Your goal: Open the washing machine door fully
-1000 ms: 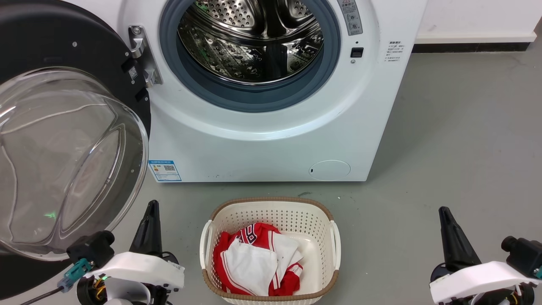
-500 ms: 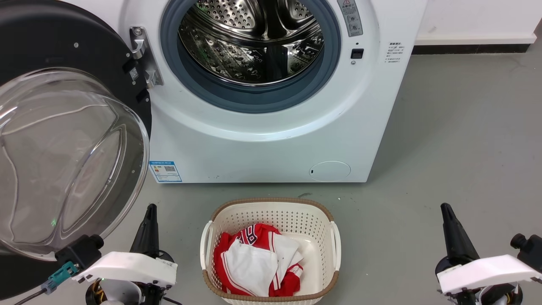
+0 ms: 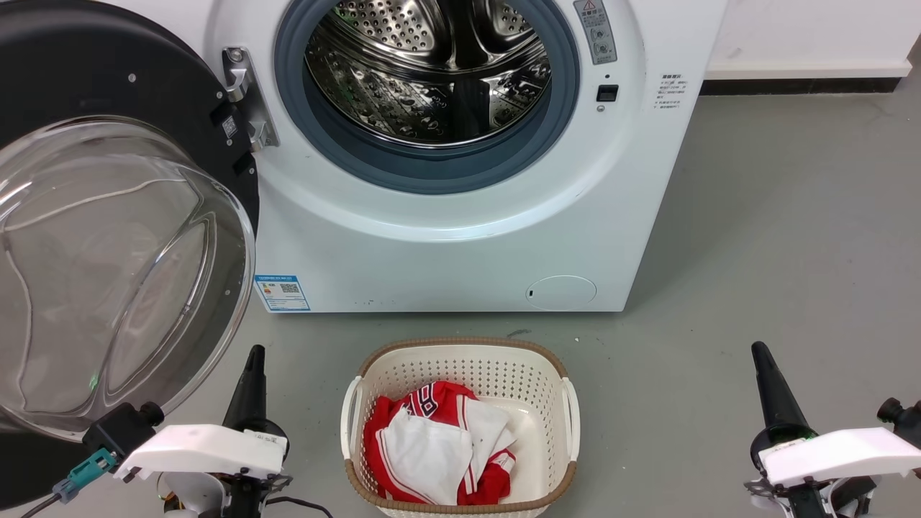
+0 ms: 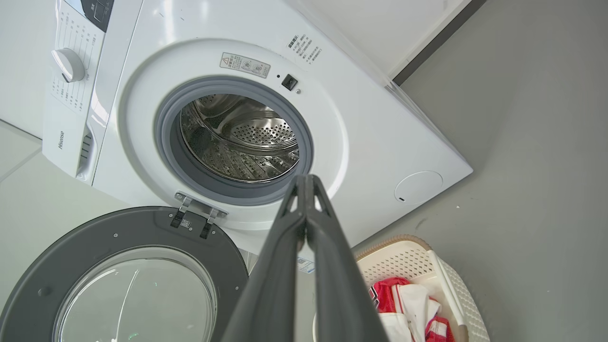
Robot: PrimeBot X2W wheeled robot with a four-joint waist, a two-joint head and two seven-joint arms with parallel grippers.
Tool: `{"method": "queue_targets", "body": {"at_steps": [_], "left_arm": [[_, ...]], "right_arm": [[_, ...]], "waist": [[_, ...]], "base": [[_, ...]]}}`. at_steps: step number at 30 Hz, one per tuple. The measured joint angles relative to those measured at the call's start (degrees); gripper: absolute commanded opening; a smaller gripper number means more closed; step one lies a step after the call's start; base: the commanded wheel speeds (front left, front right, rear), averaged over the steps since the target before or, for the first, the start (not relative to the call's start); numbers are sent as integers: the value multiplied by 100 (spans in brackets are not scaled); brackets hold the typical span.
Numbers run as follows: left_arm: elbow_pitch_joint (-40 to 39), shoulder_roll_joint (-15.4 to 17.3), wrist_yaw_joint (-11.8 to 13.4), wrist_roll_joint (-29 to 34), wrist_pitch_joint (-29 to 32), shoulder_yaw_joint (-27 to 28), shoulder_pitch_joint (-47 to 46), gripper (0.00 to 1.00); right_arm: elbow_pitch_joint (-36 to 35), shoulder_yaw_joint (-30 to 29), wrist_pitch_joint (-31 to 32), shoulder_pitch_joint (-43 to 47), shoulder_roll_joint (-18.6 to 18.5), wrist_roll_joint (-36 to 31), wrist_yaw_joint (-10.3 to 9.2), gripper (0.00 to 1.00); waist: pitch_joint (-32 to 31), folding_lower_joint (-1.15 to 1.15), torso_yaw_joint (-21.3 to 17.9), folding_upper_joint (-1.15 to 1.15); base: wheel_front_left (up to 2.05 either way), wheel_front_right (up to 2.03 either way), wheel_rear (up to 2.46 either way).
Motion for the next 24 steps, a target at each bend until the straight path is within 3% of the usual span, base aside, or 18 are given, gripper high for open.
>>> {"method": "queue_targets", "body": {"at_steps": [24], "left_arm": [[91, -69, -140, -1427, 365, 222, -29, 0]], "right_arm": [[197, -98, 267, -180, -10, 1528, 0, 0]], "waist": [[-37, 0, 12, 0]], "base": [[0, 0, 0]]}}
